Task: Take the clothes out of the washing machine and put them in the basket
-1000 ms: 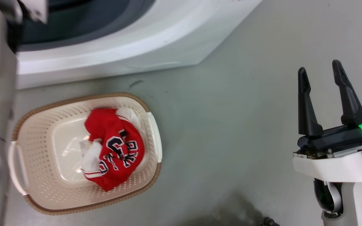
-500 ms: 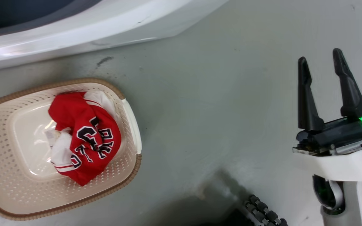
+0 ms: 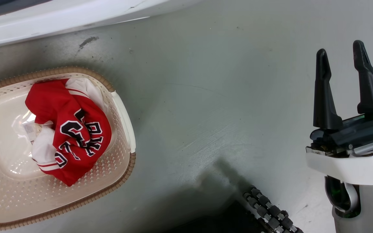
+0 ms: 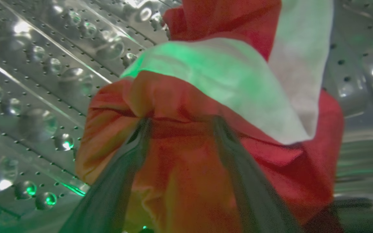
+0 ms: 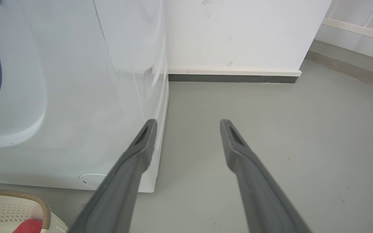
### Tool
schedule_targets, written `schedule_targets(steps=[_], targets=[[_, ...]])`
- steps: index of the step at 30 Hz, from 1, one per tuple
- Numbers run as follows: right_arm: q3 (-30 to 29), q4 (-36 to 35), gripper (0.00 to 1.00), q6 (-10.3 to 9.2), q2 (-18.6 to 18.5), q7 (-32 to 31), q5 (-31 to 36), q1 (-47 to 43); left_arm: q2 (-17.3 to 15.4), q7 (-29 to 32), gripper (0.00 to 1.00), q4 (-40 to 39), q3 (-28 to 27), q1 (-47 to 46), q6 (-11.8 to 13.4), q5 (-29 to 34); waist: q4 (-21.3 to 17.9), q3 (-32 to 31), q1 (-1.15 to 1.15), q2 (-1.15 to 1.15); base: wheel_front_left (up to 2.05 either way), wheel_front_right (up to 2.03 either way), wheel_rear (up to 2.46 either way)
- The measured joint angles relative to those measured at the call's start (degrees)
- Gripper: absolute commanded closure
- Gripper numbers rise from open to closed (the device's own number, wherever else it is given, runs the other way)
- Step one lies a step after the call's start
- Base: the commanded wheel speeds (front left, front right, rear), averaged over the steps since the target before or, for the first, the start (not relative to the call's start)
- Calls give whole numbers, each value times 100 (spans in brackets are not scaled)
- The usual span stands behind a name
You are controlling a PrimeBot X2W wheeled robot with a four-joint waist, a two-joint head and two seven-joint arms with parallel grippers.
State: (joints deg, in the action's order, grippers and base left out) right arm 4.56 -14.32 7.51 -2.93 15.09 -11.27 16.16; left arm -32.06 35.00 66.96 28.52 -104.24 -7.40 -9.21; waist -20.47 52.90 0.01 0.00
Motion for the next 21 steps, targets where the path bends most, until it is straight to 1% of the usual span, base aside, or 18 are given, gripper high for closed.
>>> schedule_targets(steps=[11, 12, 13, 21], targets=[[26, -34, 0, 0, 0, 0, -30, 29, -32, 19, 0, 11, 157, -63, 0, -113, -45, 88, -1, 0, 0, 0, 0], [27, -34, 0, 0, 0, -1, -30, 28, -27, 18, 89, 18, 168, -65, 2, -114, -44, 84, -1, 0, 0, 0, 0], [26, -33, 0, 0, 0, 0, -30, 27, -27, 10, 100, 20, 170, -68, 5, -118, -43, 80, -1, 0, 0, 0, 0], [52, -22, 0, 0, 0, 0, 12, 18, -27, -263, 100, 65, 208, 3, 7, -215, -21, -6, -1, 0, 0, 0, 0]])
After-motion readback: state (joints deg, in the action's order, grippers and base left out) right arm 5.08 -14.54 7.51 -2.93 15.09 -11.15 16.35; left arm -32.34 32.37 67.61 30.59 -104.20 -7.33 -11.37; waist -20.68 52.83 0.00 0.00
